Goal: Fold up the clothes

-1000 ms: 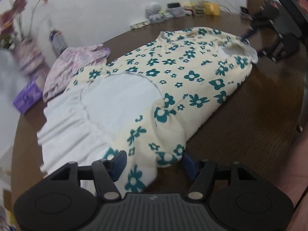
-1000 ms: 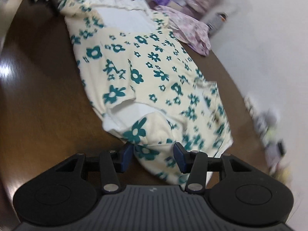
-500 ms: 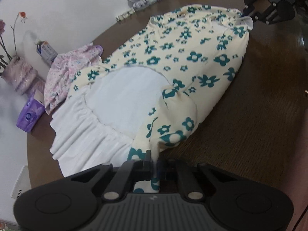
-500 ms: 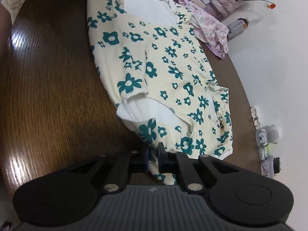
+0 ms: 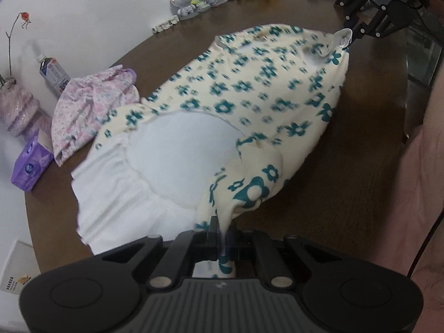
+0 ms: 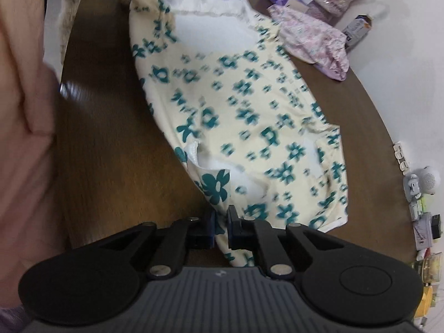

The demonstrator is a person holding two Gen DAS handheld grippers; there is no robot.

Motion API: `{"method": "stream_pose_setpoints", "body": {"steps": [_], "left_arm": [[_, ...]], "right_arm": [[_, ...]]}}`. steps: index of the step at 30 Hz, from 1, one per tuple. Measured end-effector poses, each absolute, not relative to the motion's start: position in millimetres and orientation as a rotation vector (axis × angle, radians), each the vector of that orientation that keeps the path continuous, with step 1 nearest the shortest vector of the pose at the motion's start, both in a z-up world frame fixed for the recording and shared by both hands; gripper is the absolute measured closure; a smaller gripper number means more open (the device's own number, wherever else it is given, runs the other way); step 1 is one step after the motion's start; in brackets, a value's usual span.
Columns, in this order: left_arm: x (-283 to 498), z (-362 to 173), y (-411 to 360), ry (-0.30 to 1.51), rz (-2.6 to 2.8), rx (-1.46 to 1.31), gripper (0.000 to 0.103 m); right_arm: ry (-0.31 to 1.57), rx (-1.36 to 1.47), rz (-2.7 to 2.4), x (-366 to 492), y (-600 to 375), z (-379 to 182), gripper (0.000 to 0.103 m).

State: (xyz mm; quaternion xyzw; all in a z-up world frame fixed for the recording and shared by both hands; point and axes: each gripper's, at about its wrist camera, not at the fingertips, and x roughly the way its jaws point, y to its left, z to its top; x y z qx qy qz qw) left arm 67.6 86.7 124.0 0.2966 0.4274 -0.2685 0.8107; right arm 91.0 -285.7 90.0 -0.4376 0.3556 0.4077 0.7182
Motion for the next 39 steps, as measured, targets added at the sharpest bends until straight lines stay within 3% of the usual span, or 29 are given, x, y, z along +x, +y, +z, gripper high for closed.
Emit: {"method": "stream_pose_setpoints", "body": {"steps": [9, 15, 23, 25, 27, 30, 39], "left_arm": [[165, 110, 102, 0.987, -0.514, 0.555, 0.098], [171, 92, 111, 1.011, -0.500, 0.522, 0.085], [163, 94, 129, 0.995, -0.453, 0.455, 0.084], [157, 100, 136, 0.972, -0.429, 0.424, 0.077], [149, 109, 144, 0.947, -0.417, 0.354, 0.062], [133, 118, 151, 0.925, -0.403, 0.253, 0.055], [96, 105, 182, 0.915, -0.292, -0.073, 0.046]], "right_arm": [[0.941, -0.736, 0.863, 191, -299, 77, 0.095], [0.942, -0.659, 0.843, 199, -306, 67, 0.090], [0.918, -0.525, 0.792, 204, -320, 62, 0.087], [0.898, -0.504, 0.778, 200, -323, 64, 0.087], [0.864, -0.467, 0.748, 195, -328, 69, 0.085], [0.816, -0.397, 0.687, 186, -335, 79, 0.083], [0.745, -0.123, 0.485, 146, -340, 83, 0.079]]}}
